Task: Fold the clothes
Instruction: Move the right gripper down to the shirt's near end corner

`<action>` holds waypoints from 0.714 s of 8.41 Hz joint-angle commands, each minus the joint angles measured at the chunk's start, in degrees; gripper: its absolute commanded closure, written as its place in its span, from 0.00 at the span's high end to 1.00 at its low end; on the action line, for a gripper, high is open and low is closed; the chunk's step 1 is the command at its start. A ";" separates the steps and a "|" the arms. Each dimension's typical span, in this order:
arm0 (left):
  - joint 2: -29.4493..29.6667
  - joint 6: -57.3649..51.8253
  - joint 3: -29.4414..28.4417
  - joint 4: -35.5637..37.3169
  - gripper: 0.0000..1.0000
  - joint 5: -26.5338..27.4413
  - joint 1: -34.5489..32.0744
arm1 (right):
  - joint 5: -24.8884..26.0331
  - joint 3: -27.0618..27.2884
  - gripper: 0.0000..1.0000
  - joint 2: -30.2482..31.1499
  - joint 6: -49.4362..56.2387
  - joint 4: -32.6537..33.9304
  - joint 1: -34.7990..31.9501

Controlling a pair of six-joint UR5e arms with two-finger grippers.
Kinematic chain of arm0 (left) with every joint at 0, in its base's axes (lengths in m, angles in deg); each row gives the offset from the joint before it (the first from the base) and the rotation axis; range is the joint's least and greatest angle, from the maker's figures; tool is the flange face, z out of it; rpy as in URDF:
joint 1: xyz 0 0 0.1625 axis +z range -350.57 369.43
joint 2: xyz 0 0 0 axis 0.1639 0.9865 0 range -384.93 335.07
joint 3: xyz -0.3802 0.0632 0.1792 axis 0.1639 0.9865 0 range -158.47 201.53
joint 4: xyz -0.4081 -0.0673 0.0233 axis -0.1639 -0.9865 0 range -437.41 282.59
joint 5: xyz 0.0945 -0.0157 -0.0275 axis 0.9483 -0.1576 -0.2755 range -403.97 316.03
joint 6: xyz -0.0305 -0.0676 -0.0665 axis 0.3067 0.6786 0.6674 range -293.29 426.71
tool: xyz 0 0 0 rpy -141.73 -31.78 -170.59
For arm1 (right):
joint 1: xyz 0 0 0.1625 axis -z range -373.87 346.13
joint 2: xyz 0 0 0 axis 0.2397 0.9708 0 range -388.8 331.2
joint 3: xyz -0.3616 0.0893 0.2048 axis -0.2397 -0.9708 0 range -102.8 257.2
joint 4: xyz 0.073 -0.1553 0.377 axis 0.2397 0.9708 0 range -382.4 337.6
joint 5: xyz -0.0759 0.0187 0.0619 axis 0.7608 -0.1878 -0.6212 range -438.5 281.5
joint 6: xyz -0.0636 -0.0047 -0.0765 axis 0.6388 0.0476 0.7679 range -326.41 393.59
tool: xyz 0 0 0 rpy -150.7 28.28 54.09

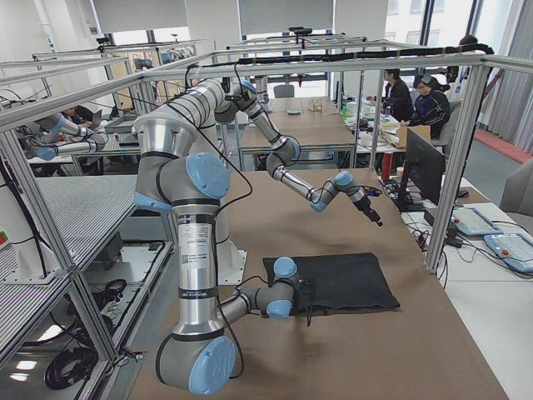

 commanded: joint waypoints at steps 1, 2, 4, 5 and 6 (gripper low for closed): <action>0.00 -0.11 -0.02 -0.02 0.95 0.00 -0.08 | -4.46 4.30 0.94 2.36 -0.10 0.37 -2.47; -0.08 -0.11 -0.02 -0.02 0.95 0.00 -0.08 | -4.11 4.48 0.94 2.45 -0.27 0.37 -2.39; -0.17 -0.02 -0.02 -0.02 0.95 0.00 -0.08 | -1.66 4.57 0.94 1.23 -8.30 0.19 -0.47; -0.09 0.06 -0.02 -0.02 0.95 0.00 -0.08 | 2.53 4.49 0.94 0.79 -10.10 0.19 2.85; -0.08 0.15 0.07 -0.02 0.95 0.00 0.01 | 9.71 4.57 0.94 0.78 -11.34 -0.07 7.06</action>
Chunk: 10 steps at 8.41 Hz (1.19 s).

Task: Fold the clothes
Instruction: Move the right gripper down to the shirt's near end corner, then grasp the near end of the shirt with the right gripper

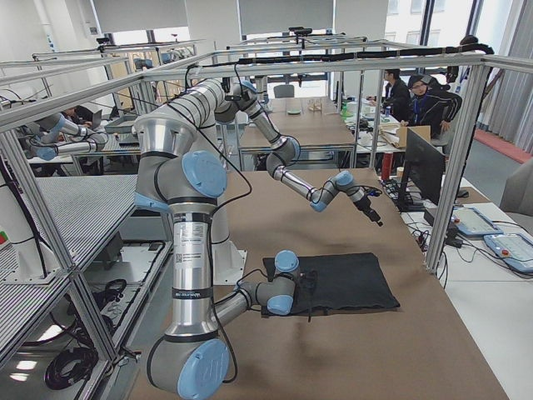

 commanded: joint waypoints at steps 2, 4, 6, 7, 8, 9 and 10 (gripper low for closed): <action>-0.06 -0.02 -0.09 0.00 0.95 0.00 0.08 | 14.10 0.00 0.94 -0.29 -6.15 0.06 9.70; -0.07 -0.02 -0.09 0.00 0.95 0.00 0.08 | 14.54 0.18 0.94 0.32 -7.64 0.06 10.75; -0.15 -0.02 -0.09 -0.09 0.95 0.00 0.08 | 14.63 0.18 0.94 1.98 -7.74 -0.29 11.45; -0.33 -0.02 -0.09 -0.09 0.95 0.00 0.08 | 15.76 -0.17 0.94 1.99 -7.65 -0.38 12.68; -0.42 -0.02 -0.09 -0.09 0.95 0.00 0.08 | 17.77 -0.35 0.94 1.39 -7.65 0.14 14.43; -0.42 -0.02 -0.09 -0.09 0.95 0.09 0.08 | 18.75 -0.70 0.94 0.94 -7.73 0.23 15.92; -0.50 -0.02 -0.18 -0.09 0.95 0.00 0.08 | 19.37 -0.96 0.94 -0.37 -7.74 1.89 16.20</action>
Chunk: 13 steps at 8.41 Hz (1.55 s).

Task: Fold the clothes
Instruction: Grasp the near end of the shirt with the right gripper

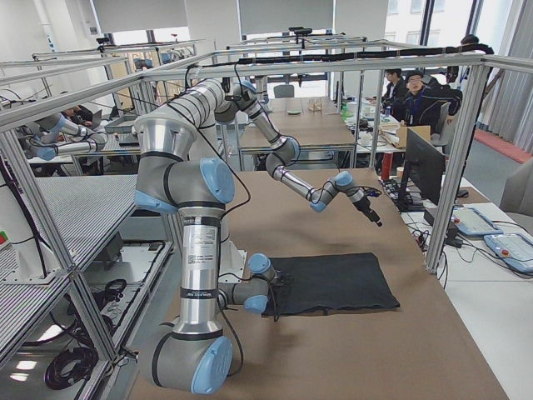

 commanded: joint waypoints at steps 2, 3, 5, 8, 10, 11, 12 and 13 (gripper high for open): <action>-0.13 0.00 -0.08 0.00 0.95 0.06 0.00 | 2.61 -0.62 0.94 -6.93 -0.05 8.67 1.76; -0.04 0.00 -0.08 0.00 0.95 0.06 0.00 | 2.71 -0.62 0.86 -7.92 -0.05 9.48 1.67; -0.04 0.00 -0.17 0.00 0.95 0.06 0.09 | 2.79 -0.97 0.00 -8.19 -0.31 9.58 1.32; 0.14 0.35 0.00 0.00 0.95 -0.03 0.53 | 2.71 -1.41 0.00 -8.28 -0.31 9.32 1.06; 0.31 0.96 0.96 0.00 0.95 -0.29 0.44 | 2.01 -0.62 0.00 -8.28 -0.05 8.70 -0.61; 0.05 1.14 2.80 0.00 0.95 -0.73 0.44 | 1.92 1.04 0.00 -8.28 0.21 8.70 -1.05; -0.91 1.84 6.47 0.09 0.95 -3.78 0.35 | 1.74 1.92 0.00 -8.28 0.57 8.61 -1.05; -4.40 6.81 11.12 -0.96 0.95 -11.47 0.35 | 1.65 2.19 0.00 -8.28 0.83 8.44 -0.97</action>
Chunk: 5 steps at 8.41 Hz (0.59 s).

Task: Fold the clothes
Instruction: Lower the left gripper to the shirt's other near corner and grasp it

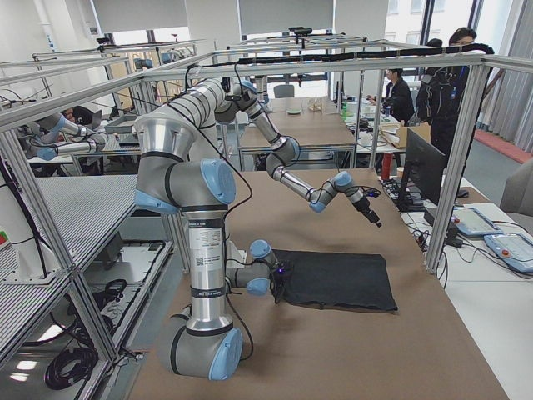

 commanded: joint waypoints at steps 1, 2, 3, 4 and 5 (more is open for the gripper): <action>-8.04 12.49 14.68 -1.92 0.95 -12.28 0.12 | -0.25 2.08 0.00 0.00 0.53 -0.25 -0.14; -13.82 15.96 23.72 -1.58 0.95 -11.09 3.78 | -0.25 2.61 0.00 0.00 0.53 -0.25 -0.14; -19.71 16.60 30.95 -0.53 0.95 -7.17 7.12 | -0.34 2.79 0.00 0.09 0.53 -0.25 -0.14; -24.82 20.61 37.63 1.74 0.95 -4.78 10.81 | -0.77 2.96 0.00 0.09 0.53 -0.16 -0.14; -27.91 22.56 42.23 4.46 0.95 -2.32 13.72 | -0.95 2.97 0.00 0.09 0.62 -0.16 -0.14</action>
